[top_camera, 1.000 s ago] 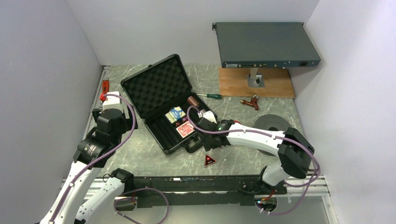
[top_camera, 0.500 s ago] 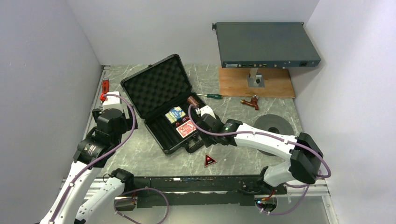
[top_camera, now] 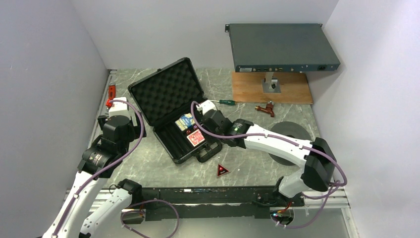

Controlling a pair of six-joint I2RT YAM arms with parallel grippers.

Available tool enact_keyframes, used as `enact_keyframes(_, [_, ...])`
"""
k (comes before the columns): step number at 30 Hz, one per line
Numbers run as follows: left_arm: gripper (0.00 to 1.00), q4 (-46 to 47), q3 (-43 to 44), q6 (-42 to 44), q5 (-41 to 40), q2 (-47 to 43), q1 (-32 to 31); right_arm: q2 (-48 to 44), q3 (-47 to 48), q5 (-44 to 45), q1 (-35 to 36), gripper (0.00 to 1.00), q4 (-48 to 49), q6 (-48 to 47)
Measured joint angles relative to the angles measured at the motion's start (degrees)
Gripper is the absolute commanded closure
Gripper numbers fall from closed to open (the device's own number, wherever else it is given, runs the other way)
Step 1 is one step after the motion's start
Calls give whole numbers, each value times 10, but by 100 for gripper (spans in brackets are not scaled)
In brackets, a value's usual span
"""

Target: Pack up texas hold em set

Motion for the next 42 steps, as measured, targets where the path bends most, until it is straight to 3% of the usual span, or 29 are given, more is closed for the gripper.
enact_keyframes(42, [4,0,0,0,0,-2,0,349,332,-104,0,55,-42,-25])
